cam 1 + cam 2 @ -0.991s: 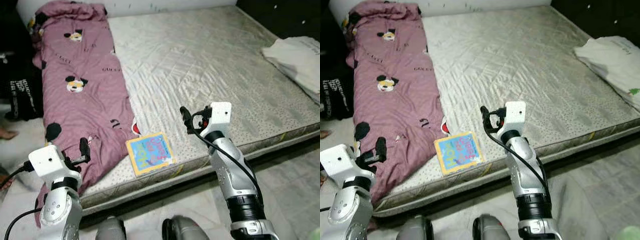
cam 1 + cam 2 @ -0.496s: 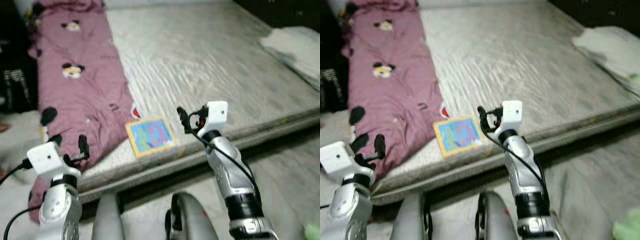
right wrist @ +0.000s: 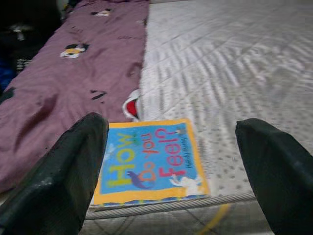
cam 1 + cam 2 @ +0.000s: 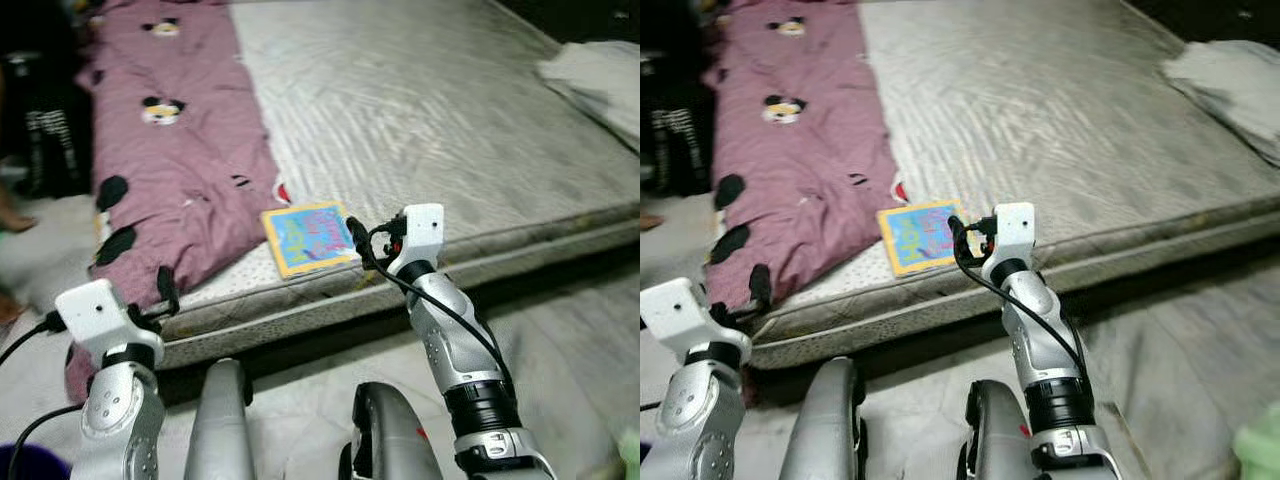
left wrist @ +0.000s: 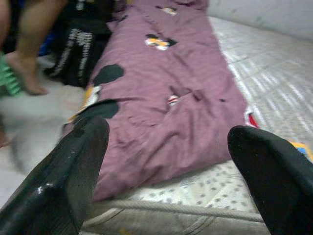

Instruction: Clean up the room

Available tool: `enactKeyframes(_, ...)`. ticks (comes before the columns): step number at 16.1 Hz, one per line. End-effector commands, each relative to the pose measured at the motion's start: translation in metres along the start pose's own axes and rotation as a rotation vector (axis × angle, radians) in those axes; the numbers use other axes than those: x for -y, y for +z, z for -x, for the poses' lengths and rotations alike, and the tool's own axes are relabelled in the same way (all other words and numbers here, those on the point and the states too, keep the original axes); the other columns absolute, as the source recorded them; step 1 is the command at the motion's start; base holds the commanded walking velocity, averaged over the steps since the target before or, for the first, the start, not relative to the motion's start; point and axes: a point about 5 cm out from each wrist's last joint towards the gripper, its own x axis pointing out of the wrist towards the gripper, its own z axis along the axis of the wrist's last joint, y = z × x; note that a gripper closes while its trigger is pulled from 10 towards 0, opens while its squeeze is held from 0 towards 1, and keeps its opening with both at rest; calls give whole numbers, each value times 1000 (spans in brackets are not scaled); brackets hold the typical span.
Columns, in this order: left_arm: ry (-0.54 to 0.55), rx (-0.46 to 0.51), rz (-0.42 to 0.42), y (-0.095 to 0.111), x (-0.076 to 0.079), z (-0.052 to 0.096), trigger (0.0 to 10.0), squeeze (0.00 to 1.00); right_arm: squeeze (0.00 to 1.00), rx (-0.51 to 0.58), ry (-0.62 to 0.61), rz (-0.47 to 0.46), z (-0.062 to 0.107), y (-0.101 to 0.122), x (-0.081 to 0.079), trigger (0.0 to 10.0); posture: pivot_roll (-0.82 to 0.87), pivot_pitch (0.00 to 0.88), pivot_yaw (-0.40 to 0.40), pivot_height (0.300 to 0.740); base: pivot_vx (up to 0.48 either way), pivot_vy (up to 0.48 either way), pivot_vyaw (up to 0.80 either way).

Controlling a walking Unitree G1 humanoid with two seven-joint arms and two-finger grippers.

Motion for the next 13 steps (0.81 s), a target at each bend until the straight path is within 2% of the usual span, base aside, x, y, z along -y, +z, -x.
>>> enactKeyframes(1, -3, 15, 1, 3, 2, 1, 10000, 0, 0, 15, -8, 8, -1, 5, 3, 10000, 4, 122, -46, 625, 0, 0, 0)
enactKeyframes(4, -7, 22, -4, 4, 3, -1, 10000, 0, 0, 24, -8, 11, -1, 6, 3, 10000, 2, 120, -44, 625, 0, 0, 0)
enactKeyframes(8, -8, 22, -19, 3, 2, 0, 10000, 0, 0, 24, -5, 13, 1, 4, 3, 10000, 7, 130, -43, 576, 0, 0, 0)
enactKeyframes(10, -17, 30, -23, 4, 3, 0, 10000, 0, 0, 20, -6, 16, 1, 4, 3, 10000, 8, 137, -43, 576, 0, 0, 0)
enactKeyframes(13, -26, 41, -22, 6, 6, -1, 10000, 0, 0, 20, -6, 10, 0, 4, 3, 10000, 9, 144, -46, 576, 304, 0, 0)
